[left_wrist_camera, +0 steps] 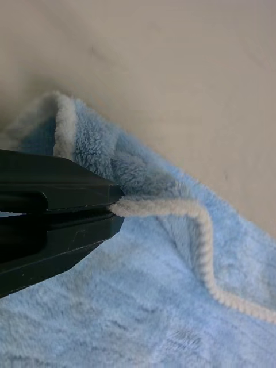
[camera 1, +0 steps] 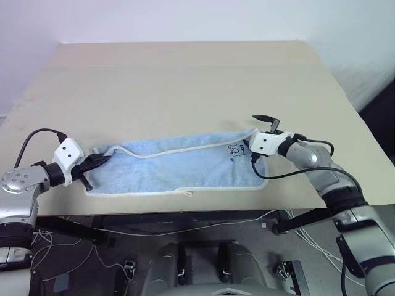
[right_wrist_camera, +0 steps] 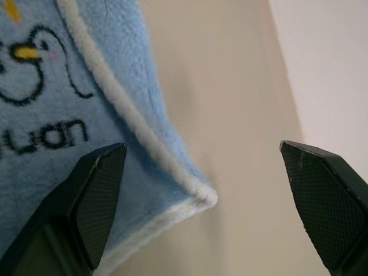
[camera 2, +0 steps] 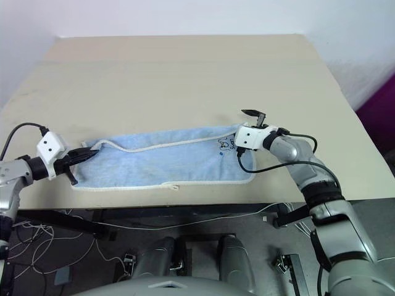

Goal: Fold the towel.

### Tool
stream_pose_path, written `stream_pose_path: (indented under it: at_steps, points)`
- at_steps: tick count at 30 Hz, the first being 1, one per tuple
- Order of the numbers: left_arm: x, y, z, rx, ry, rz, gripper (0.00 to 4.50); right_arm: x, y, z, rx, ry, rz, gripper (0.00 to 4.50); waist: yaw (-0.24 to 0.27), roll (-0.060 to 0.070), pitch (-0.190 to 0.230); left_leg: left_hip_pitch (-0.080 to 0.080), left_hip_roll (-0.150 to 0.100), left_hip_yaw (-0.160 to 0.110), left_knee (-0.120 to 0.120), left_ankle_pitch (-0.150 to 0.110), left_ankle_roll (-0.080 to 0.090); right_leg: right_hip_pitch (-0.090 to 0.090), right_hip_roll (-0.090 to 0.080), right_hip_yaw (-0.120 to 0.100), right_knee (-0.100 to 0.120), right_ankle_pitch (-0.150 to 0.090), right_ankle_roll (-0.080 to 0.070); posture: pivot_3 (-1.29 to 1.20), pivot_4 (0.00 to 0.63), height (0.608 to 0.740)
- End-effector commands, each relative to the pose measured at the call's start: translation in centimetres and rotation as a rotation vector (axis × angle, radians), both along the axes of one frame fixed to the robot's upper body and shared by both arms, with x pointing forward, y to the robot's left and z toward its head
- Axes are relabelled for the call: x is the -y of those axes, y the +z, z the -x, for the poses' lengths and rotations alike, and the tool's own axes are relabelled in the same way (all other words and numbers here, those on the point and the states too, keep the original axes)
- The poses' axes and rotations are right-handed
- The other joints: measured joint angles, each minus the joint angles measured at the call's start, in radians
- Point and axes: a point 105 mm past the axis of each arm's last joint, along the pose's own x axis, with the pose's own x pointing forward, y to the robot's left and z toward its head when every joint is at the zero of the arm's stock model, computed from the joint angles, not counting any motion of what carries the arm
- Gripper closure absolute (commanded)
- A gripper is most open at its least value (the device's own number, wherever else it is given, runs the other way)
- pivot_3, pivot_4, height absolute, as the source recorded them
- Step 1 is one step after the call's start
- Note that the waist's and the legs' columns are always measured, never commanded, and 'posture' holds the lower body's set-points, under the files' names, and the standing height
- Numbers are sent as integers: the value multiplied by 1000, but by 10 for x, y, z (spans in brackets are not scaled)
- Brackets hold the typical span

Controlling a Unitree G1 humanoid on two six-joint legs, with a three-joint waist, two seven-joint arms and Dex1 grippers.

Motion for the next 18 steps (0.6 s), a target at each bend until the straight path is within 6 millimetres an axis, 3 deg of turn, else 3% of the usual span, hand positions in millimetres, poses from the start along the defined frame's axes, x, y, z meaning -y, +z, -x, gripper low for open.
stream_pose_path:
  at_steps: [1, 12, 18]
  points:
    - [-1, 15, 0, 63, 21, 16, 4500, 0, 7, -2, 46, 47, 68, 631, 1, 0, 0, 0, 0, 0, 0, 0, 0, 0, 0, 0, 0, 0, 0, 0, 150, 740]
    - [0, 16, -1, 87, 71, 69, 4500, 4, 7, 3, 27, 90, 113, 4368, 0, 0, 0, 0, 0, 0, 0, 0, -1, 0, 0, 0, 0, 0, 0, 0, 150, 740]
    - [-2, 30, -11, 141, 129, 160, 4500, 13, 13, 2, 53, 59, 117, 4443, 2, 0, 0, 0, 0, 0, 0, 0, -1, 0, 0, 0, 0, 0, 0, 0, 150, 740]
